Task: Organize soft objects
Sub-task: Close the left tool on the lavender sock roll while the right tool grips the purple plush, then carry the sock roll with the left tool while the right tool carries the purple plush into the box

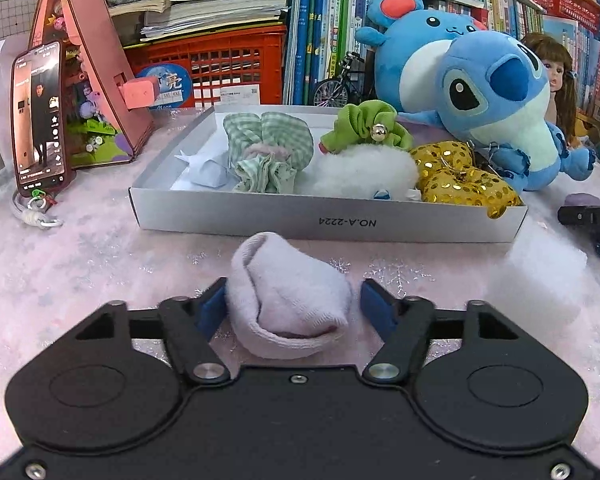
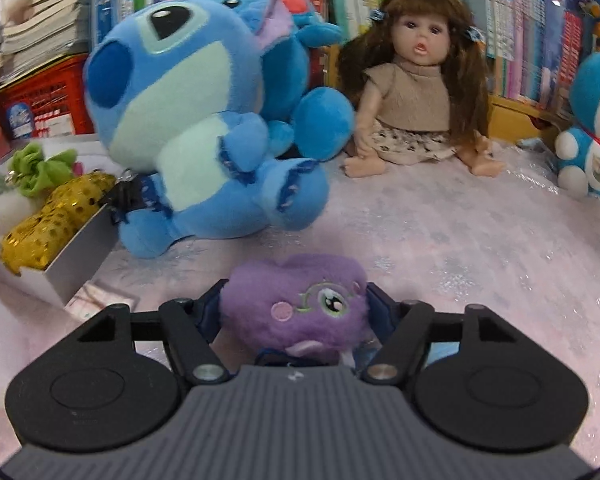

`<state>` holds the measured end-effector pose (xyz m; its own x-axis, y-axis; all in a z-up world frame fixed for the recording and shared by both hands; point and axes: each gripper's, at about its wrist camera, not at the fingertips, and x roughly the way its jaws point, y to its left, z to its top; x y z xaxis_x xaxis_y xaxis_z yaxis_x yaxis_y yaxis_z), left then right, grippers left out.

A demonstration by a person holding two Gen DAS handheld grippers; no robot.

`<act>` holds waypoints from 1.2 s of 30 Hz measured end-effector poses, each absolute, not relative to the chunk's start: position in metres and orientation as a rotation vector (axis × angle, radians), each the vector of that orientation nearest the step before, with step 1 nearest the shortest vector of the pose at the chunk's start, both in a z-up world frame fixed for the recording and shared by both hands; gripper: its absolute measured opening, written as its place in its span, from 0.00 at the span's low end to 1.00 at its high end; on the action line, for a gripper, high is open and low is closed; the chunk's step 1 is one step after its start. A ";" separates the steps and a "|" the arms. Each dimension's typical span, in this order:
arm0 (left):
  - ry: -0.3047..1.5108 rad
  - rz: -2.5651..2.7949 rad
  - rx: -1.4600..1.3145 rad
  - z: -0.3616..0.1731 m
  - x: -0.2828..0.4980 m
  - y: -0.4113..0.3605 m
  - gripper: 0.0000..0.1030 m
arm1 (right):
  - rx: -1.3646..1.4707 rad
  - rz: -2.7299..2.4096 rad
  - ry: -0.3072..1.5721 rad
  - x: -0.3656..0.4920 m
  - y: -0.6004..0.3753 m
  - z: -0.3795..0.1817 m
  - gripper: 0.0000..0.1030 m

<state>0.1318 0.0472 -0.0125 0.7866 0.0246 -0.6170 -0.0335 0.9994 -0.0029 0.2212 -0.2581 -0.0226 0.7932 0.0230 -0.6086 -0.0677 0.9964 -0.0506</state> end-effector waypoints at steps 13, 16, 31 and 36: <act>0.653 -0.007 -0.031 -0.005 0.127 0.048 0.48 | -0.080 0.165 0.574 0.201 -0.229 -0.004 0.70; 0.646 -0.013 -0.031 -0.001 0.126 0.047 0.48 | -0.082 0.193 0.555 0.194 -0.221 0.002 0.70; 0.601 -0.040 -0.052 0.025 0.125 0.045 0.48 | -0.057 0.290 0.502 0.180 -0.189 0.023 0.70; 0.591 -0.041 -0.059 0.031 0.127 0.047 0.48 | -0.027 0.308 0.510 0.180 -0.182 0.024 0.70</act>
